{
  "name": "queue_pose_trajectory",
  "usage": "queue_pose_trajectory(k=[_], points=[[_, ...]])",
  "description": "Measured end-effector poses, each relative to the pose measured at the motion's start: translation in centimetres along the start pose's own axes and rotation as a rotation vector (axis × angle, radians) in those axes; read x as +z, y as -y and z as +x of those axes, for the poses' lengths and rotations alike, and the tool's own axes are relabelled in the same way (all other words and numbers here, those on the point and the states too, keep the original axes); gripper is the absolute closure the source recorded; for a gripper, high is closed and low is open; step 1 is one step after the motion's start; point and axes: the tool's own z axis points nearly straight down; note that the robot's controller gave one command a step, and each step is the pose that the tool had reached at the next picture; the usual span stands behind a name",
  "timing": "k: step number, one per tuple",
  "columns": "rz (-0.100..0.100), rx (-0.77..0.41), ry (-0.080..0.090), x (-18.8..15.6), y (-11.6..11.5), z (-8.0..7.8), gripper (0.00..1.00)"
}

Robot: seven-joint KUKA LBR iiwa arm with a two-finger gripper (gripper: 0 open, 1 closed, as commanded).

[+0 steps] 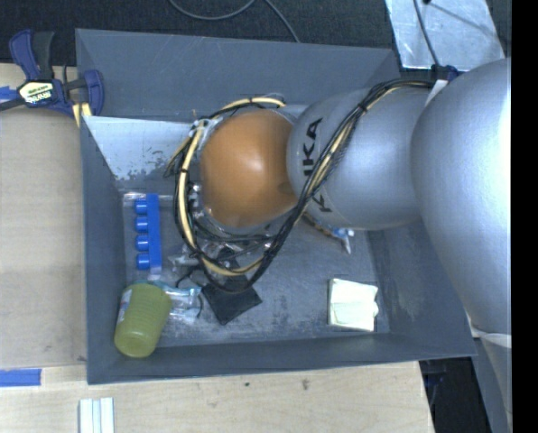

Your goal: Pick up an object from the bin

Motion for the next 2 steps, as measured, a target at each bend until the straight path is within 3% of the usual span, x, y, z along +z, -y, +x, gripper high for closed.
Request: queue_pose_trajectory(k=[1, 2], points=[[0.001, -0.014, 0.003, -1.4, 0.2, 0.1, 1.0], [0.001, -0.005, 0.003, -3.2, 0.5, -1.6, 1.0]])
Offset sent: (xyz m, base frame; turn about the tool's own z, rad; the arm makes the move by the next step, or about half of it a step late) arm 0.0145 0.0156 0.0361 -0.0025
